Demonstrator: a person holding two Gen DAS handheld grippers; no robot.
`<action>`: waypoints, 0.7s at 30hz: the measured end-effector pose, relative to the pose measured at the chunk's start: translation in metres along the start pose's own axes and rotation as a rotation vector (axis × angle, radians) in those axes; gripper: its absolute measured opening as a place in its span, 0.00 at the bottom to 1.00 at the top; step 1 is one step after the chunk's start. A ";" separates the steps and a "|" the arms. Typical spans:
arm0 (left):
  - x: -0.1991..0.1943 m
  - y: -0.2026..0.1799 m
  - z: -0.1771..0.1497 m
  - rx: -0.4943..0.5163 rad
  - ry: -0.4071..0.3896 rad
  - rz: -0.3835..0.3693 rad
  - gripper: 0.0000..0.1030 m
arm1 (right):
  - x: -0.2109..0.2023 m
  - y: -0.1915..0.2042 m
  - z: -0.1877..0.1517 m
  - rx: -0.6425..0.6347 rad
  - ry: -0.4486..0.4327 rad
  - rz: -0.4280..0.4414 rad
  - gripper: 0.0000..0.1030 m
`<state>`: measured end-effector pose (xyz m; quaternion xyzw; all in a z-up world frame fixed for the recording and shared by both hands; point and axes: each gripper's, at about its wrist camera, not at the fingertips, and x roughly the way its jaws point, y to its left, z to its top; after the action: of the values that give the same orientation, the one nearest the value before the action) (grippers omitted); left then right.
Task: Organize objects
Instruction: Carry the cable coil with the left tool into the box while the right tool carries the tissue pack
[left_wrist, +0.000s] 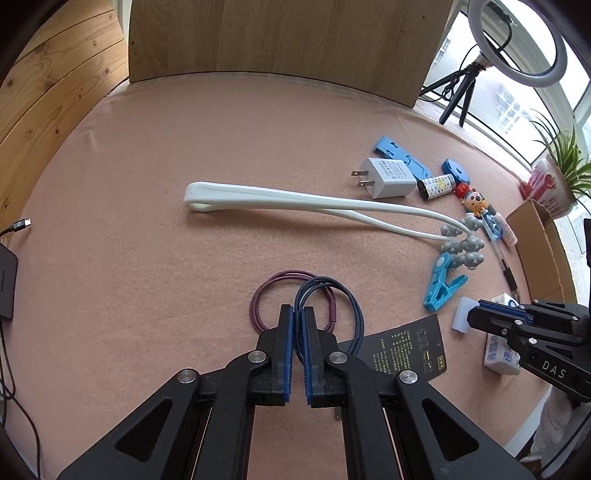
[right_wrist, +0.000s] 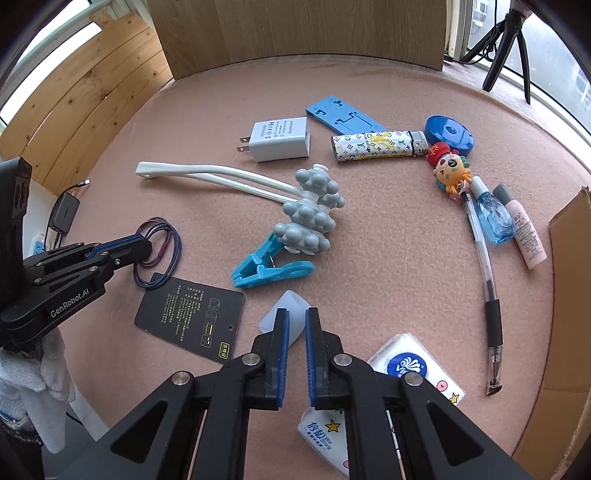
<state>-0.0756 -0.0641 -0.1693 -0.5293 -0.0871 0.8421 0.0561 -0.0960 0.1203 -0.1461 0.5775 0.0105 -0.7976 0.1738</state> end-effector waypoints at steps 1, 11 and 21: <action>-0.004 0.002 0.000 -0.013 -0.007 -0.007 0.04 | -0.002 -0.001 -0.001 0.012 -0.005 0.012 0.07; -0.054 -0.011 0.000 -0.056 -0.095 -0.079 0.04 | -0.048 -0.026 -0.007 0.099 -0.089 0.083 0.06; -0.071 -0.094 0.012 0.045 -0.140 -0.182 0.04 | -0.119 -0.086 -0.030 0.199 -0.223 0.034 0.06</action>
<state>-0.0559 0.0138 -0.0824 -0.4579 -0.1194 0.8701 0.1382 -0.0608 0.2391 -0.0619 0.4996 -0.0977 -0.8510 0.1292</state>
